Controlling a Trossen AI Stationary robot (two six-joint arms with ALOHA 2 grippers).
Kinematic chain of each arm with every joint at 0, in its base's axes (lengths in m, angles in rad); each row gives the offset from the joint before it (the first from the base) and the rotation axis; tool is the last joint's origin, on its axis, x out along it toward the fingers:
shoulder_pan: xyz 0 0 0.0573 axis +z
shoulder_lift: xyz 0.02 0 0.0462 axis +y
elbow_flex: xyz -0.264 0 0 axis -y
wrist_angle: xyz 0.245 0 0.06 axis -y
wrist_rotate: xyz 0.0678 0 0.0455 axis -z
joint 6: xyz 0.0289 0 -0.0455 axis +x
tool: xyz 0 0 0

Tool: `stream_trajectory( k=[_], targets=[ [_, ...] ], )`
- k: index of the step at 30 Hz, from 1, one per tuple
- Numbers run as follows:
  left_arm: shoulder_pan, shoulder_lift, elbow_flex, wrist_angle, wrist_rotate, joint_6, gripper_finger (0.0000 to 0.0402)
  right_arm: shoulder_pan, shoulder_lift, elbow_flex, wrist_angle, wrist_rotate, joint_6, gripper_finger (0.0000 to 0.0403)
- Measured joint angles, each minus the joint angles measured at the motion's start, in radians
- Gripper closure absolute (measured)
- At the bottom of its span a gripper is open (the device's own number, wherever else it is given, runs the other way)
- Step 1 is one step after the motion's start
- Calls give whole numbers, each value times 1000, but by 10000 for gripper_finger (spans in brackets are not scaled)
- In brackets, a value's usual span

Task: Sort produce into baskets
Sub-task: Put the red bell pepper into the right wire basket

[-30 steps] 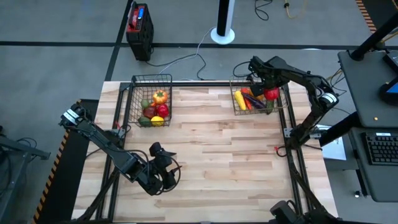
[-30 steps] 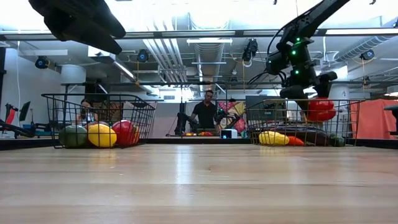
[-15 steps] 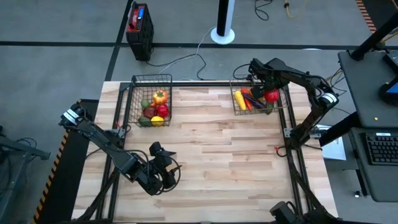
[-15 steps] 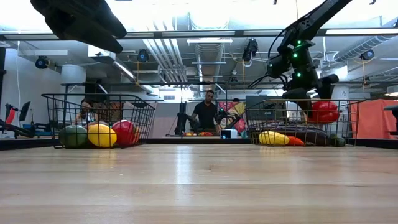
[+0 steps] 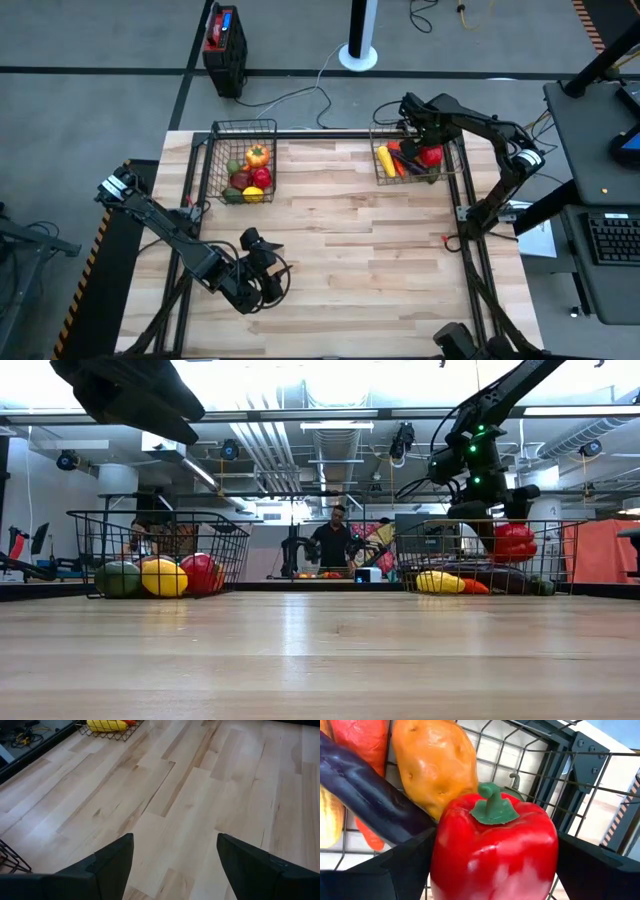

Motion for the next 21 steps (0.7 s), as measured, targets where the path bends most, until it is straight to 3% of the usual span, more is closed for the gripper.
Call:
stream_trajectory(
  k=[21],
  targets=[
    [0, 0, 0, 0, 0, 8, 133, 0, 0, -15, 23, -52, 42, 48]
  ],
)
